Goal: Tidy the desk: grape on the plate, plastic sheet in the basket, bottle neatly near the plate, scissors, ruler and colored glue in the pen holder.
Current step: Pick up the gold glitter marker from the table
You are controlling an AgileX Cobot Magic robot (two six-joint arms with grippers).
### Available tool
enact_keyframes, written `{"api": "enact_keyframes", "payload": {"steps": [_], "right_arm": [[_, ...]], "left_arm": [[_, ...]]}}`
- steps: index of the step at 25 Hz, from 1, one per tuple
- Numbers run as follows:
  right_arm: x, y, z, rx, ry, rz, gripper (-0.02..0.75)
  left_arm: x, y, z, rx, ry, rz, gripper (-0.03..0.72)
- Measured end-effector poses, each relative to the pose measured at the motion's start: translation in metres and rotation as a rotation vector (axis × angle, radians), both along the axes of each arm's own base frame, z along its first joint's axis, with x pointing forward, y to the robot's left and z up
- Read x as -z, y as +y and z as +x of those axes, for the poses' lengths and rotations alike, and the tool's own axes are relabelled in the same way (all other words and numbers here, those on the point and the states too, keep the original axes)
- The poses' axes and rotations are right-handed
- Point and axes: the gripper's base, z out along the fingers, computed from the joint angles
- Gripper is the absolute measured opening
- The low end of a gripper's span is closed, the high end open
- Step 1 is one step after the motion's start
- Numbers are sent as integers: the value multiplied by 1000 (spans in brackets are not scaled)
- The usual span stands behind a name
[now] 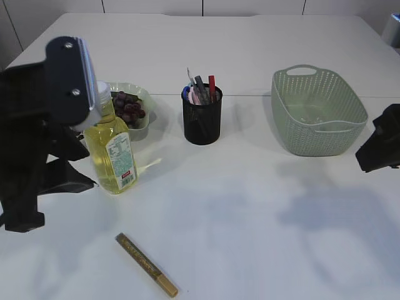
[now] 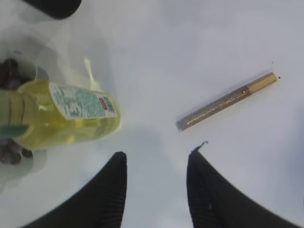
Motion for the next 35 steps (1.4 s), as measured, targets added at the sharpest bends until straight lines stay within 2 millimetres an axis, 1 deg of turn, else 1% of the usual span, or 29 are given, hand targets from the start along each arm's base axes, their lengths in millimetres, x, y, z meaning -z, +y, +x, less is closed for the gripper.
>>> {"api": "enact_keyframes", "payload": {"steps": [4,7,10,14,19,21,25,27,29,31,35], "right_arm": [[0,1,0,0,-1,7,353],[0,1,0,0,-1,8,353],[0,1,0,0,1,8,353],[0,1,0,0,1,9,354],[0,1,1,3,-6,12,354],[0,1,1,4,-10,13,354],[0,1,1,4,-12,13,354],[0,1,1,4,-12,13,354],[0,1,1,4,-12,13,354],[0,1,1,5,-12,15,354],[0,2,1,6,-11,22,354]], "left_arm": [[11,-12,6,161,-48,71,309],[25,-20,14,278,-65,126,308],[38,-29,18,336,-40,129,308],[48,-35,20,331,7,100,308],[47,-40,16,283,62,9,308],[46,-44,13,242,106,-67,305],[41,-53,13,154,144,-225,262],[40,-54,14,161,127,-240,248],[40,-54,13,235,99,-207,244],[42,-53,10,354,78,-140,244],[54,-49,6,594,84,26,244]]}}
